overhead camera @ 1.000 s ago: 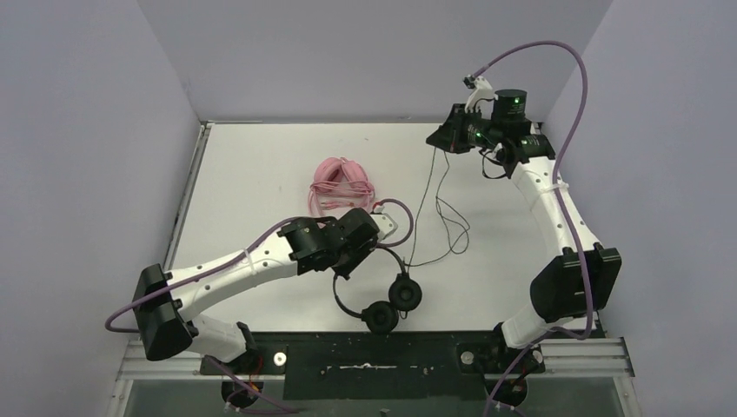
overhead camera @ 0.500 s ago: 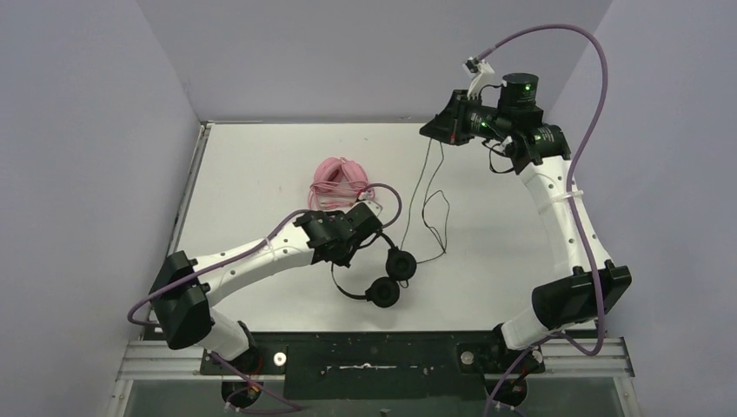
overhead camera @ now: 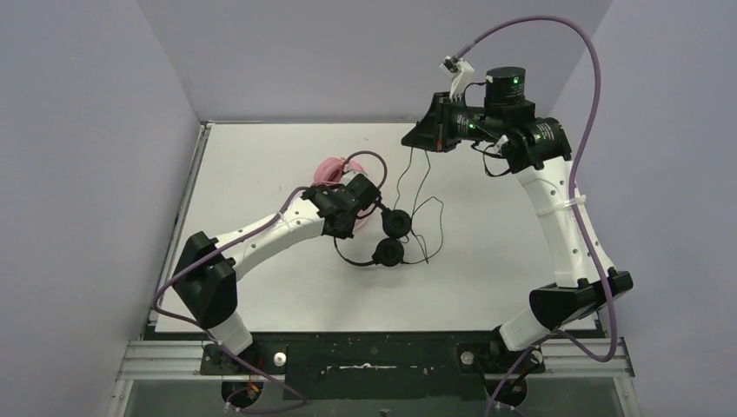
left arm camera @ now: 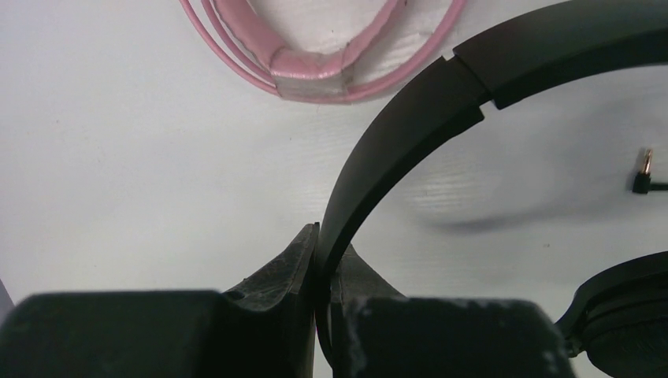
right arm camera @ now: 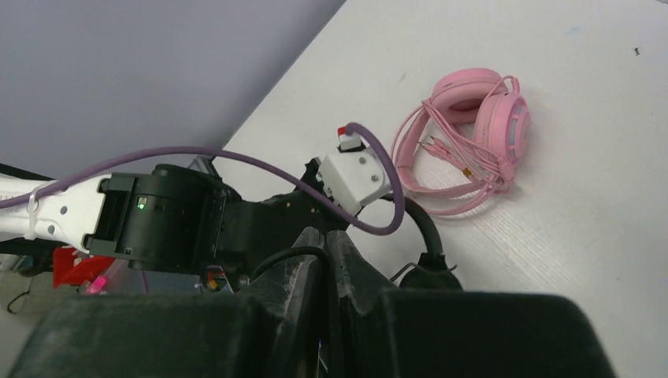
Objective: Wrap the headphones
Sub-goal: Wrap the headphones cable around the headphones.
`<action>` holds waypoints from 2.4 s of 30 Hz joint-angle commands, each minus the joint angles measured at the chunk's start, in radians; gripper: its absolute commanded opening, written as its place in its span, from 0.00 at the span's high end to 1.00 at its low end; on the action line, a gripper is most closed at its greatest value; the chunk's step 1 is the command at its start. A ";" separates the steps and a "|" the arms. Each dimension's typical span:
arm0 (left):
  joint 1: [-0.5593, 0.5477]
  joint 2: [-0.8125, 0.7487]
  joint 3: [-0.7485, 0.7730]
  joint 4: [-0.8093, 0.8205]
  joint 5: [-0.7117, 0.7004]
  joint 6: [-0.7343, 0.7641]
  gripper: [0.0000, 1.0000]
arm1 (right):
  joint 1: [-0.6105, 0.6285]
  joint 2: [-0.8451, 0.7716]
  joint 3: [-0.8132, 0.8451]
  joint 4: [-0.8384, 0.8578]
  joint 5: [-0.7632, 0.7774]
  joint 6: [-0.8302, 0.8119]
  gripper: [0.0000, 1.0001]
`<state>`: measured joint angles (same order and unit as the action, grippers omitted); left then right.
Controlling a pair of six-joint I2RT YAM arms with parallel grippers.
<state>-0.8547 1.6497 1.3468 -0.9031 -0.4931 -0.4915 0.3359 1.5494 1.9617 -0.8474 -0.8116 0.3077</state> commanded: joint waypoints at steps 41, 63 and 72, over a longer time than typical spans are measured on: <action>0.368 0.044 0.648 0.062 0.459 -0.084 1.00 | 0.397 -0.343 -0.673 0.294 0.376 0.196 0.97; 0.410 -0.303 0.330 0.410 0.847 -0.129 1.00 | 0.338 -0.467 -0.851 0.430 0.475 0.135 0.92; 0.353 -0.461 0.129 0.467 0.291 -0.161 1.00 | 0.394 -0.489 -0.913 0.773 0.216 0.356 0.99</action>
<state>-0.4793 1.3033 1.5272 -0.5945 0.1249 -0.6010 0.6949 1.0859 1.0828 -0.2821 -0.4793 0.5461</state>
